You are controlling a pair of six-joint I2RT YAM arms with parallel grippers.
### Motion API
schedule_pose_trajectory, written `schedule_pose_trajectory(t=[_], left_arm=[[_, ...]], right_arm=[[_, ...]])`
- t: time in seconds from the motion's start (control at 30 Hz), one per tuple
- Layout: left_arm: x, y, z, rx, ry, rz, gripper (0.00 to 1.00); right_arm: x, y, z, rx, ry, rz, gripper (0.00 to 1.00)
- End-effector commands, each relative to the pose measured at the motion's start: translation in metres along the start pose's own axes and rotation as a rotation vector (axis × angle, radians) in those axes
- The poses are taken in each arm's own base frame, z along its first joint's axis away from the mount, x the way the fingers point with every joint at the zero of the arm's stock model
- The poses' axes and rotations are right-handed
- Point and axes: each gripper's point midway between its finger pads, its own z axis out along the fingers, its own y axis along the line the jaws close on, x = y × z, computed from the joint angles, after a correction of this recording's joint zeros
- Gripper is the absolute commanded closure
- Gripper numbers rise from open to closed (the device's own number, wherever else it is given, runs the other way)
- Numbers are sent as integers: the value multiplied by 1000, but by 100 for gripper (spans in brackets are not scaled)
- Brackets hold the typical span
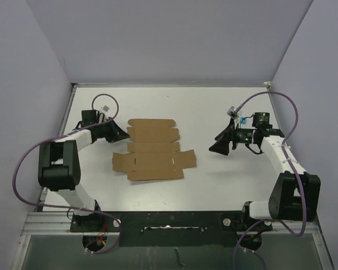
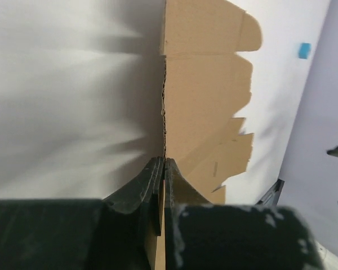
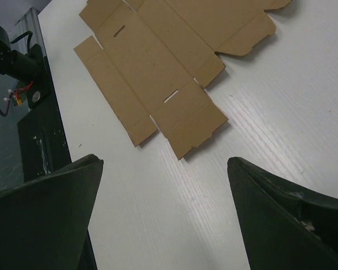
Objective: Fold the paper box
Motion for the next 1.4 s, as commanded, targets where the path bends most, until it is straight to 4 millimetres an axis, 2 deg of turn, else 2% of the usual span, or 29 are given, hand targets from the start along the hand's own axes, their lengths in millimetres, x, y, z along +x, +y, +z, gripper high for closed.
schedule_pose_trajectory(t=[0.0, 0.1, 0.2, 0.47, 0.6, 0.7, 0.73, 0.97, 1.37], left_arm=[[-11, -88, -33, 178, -243, 180, 100], [23, -97, -33, 191, -272, 215, 100], [38, -110, -40, 219, -304, 247, 100], [47, -175, -53, 311, -325, 401, 100], [54, -192, -49, 382, -293, 454, 100], [58, -202, -54, 434, -287, 473, 100], [58, -211, -60, 470, -301, 490, 100], [70, -218, -66, 518, -314, 546, 100], [83, -218, -57, 525, -279, 577, 100]], right_arm=[[-8, 4, 1, -47, -57, -32, 2], [-7, 3, 1, -51, -70, -43, 2], [-6, 2, 2, -56, -71, -43, 2], [-7, -10, -5, -20, -79, -35, 2], [-10, -19, -17, 17, -111, -22, 2], [-8, -24, -20, 33, -125, -7, 2], [-6, -25, -20, 34, -126, 3, 2], [1, -30, -13, 12, -140, 58, 2], [8, -29, -4, -24, -134, 105, 2]])
